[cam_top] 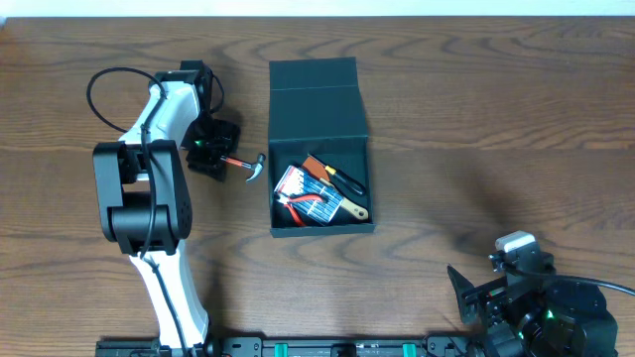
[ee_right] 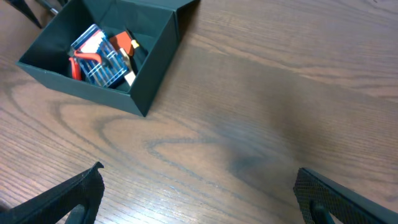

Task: Pack container
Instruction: 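Lower the left gripper and grasp the hammer by its black handle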

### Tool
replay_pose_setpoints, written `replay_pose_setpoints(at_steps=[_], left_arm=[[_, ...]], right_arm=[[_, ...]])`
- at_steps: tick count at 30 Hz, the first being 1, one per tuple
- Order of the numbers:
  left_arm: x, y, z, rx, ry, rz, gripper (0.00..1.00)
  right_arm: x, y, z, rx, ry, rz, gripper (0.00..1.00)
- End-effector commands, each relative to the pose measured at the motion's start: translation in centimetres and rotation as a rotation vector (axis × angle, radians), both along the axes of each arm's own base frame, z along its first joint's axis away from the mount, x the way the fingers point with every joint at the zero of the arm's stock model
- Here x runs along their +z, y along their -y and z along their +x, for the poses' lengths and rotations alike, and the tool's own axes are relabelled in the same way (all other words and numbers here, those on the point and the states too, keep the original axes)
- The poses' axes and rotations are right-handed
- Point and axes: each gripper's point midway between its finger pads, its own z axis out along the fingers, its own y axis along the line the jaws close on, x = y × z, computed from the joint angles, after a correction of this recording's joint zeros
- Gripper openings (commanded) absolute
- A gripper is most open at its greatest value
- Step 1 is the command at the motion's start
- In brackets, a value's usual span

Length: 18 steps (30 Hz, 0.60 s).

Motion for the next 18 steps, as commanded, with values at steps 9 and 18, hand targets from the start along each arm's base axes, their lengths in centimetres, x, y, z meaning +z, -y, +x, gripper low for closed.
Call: replay_pose_setpoints(at_steps=[9,18], left_arm=[[-0.98,-0.17,-0.03,0.003,-0.024,-0.009,0.22],[-0.97,-0.18,-0.02,0.003,-0.023,-0.008,0.06]], right_arm=[[0.0,0.17,0.03,-0.021,-0.003,0.011,0.99],[0.0,0.17,0.03,-0.021,-0.003,0.011,0.99]])
